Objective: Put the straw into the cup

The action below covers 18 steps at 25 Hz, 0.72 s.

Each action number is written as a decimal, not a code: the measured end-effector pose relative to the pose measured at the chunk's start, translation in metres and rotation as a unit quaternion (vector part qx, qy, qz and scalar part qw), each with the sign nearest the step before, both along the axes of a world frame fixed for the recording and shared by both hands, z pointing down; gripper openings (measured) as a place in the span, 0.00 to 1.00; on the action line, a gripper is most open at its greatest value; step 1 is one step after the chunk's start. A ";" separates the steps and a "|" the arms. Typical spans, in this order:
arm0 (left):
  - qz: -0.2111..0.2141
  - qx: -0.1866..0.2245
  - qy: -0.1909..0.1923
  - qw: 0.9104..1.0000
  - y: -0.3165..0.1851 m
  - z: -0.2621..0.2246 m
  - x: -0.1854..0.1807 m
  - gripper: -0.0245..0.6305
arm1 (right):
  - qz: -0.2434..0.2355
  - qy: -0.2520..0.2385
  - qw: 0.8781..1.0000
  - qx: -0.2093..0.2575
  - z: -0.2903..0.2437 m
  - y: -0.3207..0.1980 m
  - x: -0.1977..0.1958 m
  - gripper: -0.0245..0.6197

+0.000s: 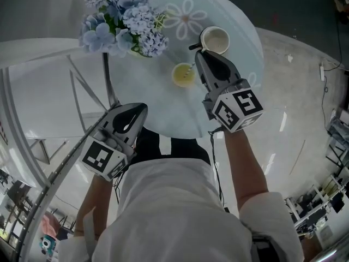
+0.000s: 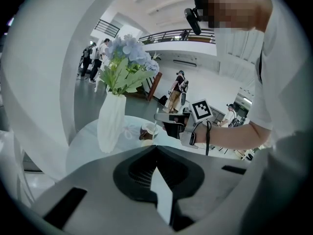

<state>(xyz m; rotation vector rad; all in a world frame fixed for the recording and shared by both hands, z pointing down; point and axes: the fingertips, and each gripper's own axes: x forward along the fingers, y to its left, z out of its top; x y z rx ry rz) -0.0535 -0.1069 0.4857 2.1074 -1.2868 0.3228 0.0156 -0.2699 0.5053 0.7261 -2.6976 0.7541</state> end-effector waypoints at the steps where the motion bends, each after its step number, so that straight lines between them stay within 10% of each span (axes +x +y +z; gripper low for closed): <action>1: 0.000 -0.001 0.000 1.000 0.000 0.001 0.000 0.07 | -0.001 0.002 1.000 0.002 0.002 0.000 0.000 0.09; 18: 0.002 -0.003 0.007 1.000 0.001 0.004 0.001 0.07 | -0.008 0.021 1.000 0.006 0.020 0.006 -0.009 0.09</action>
